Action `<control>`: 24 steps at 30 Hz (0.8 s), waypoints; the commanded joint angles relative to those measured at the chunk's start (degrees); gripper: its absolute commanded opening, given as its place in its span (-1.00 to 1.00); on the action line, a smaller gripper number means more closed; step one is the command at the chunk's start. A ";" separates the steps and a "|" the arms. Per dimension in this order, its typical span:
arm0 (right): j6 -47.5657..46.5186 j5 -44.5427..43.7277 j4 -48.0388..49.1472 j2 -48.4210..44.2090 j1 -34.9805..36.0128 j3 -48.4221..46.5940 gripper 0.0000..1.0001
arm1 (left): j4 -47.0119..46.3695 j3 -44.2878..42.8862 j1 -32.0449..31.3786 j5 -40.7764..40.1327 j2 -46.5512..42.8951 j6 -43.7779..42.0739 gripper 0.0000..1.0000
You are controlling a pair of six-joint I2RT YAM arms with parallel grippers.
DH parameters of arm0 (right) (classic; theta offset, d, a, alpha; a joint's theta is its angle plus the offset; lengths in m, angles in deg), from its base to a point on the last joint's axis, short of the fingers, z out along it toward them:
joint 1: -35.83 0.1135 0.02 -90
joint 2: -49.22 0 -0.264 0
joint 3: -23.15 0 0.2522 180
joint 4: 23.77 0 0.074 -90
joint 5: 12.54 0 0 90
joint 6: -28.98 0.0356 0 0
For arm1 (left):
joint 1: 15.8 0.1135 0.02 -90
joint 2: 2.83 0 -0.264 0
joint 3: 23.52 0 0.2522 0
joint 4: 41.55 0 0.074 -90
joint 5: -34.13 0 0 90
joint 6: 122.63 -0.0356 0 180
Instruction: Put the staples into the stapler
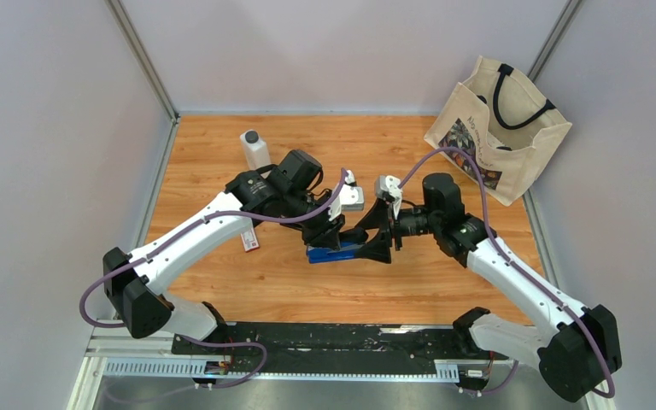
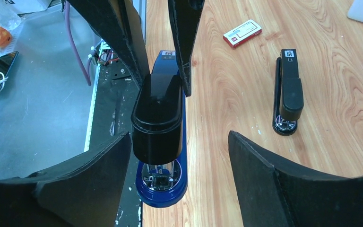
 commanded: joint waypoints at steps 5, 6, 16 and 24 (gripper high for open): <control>0.75 0.25 3.36 0.79 0.30 0.67 0.45 | -3.92 -2.72 -0.44 1.82 -1.56 1.42 -1.00; 1.11 0.51 3.71 1.06 0.30 0.59 0.41 | -3.92 -2.80 -0.44 2.00 -1.56 1.51 -1.00; 2.16 0.16 4.68 1.76 0.30 0.67 -0.10 | -4.80 -2.45 -0.44 2.00 -1.74 2.12 -1.00; 3.74 1.65 4.77 0.27 -0.66 0.06 -0.35 | -6.02 -0.87 -0.44 1.56 -2.88 2.39 -1.00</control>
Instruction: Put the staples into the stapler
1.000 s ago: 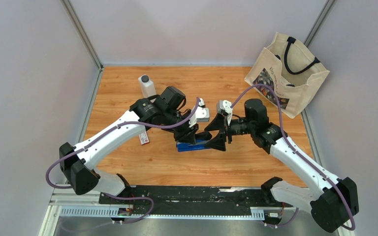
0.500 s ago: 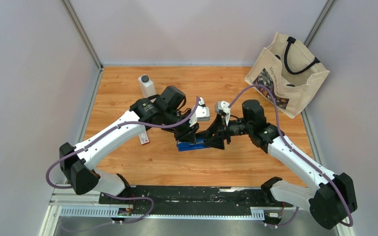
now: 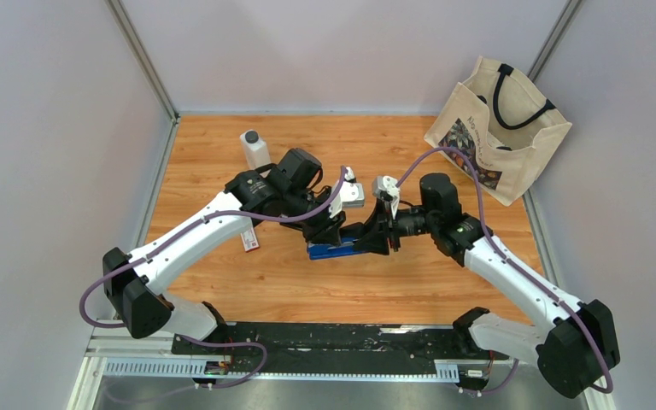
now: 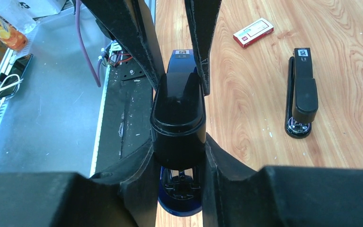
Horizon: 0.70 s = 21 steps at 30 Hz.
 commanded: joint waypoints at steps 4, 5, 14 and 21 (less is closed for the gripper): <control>1.82 2.08 3.24 -1.90 -1.45 -0.40 -0.51 | -4.89 -0.81 -0.48 3.59 -3.38 1.78 -1.00; 1.82 2.08 3.42 -2.07 -1.54 -0.31 -0.56 | -4.98 -0.89 -0.48 3.59 -3.39 1.95 -1.00; 0.60 3.57 2.45 -2.34 -2.69 -0.13 -0.99 | -5.95 -1.16 0.75 4.99 -3.91 4.24 -1.00; -0.90 4.89 0.96 -3.13 -2.86 -0.40 -1.00 | -5.51 -1.24 0.84 8.95 -3.21 4.24 -0.82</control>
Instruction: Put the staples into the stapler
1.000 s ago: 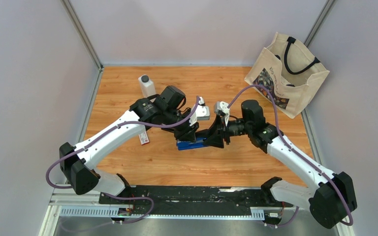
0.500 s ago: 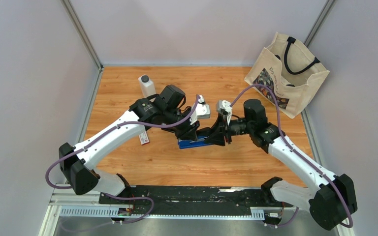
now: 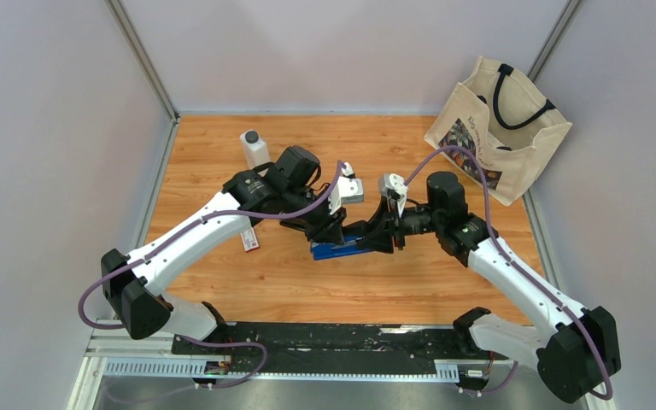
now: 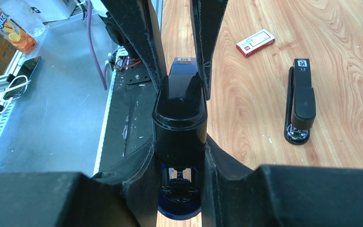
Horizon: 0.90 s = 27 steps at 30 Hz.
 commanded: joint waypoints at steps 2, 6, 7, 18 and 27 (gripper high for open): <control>-2.04 1.75 -0.20 -1.88 -0.70 -0.49 -1.00 | -2.91 -1.51 0.36 6.57 -2.20 1.57 -0.72; -2.74 2.27 -0.73 -2.06 -0.79 -0.49 -1.00 | -2.12 -2.47 0.36 6.92 -0.54 1.22 -0.50; -2.92 2.54 -0.90 -2.06 -0.79 -0.40 -1.00 | -2.03 -2.74 0.36 7.10 -0.18 1.22 -0.46; -4.24 2.01 -1.78 -1.71 -2.36 -0.13 -1.00 | -2.38 -6.43 0.09 9.38 5.35 2.89 -0.26; -4.32 0.61 -2.57 0.05 -3.86 -0.05 -1.00 | -5.62 -6.87 -1.58 5.79 7.46 5.96 -0.10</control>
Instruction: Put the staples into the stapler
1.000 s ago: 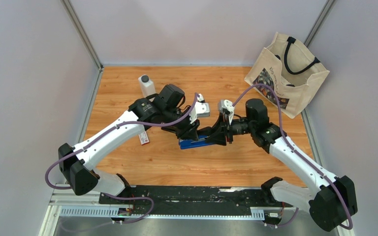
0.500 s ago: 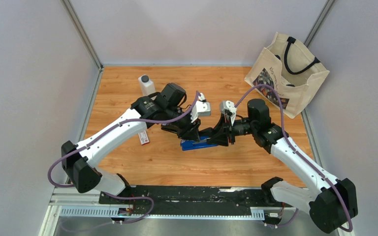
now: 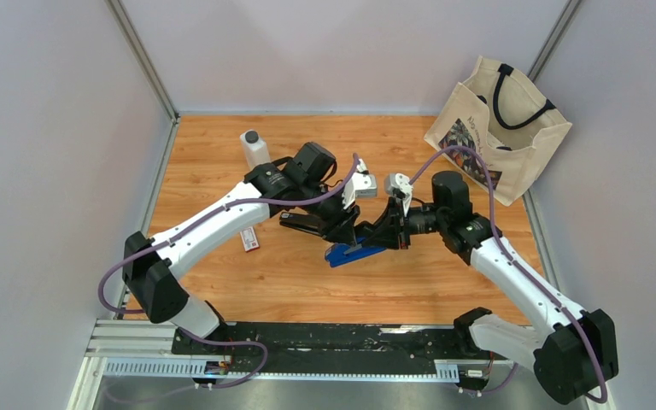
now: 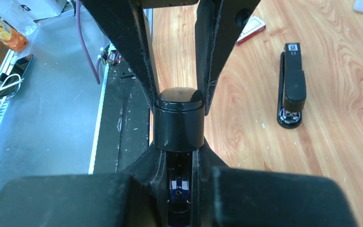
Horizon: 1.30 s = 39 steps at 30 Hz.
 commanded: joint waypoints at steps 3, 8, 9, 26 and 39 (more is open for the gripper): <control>-2.21 -0.92 -0.11 1.67 -0.47 -0.59 -1.00 | -6.88 -3.48 -1.36 0.23 1.50 4.83 -0.10; -3.70 -0.66 -1.96 3.25 -1.09 -0.86 -1.00 | -7.67 -4.01 -1.36 0.48 3.52 5.10 -0.09; -3.70 -0.49 -2.05 3.25 -1.26 -0.77 -1.00 | -7.67 -4.10 -1.36 0.66 3.79 4.75 -0.09; -3.97 3.64 -2.75 2.20 -2.85 -1.03 -1.00 | -7.68 -0.58 -2.50 8.66 3.79 -4.56 -0.09; -2.56 7.77 -2.22 0.88 -3.81 -1.39 -1.00 | -2.15 -0.84 -4.08 12.70 5.55 -10.98 -0.13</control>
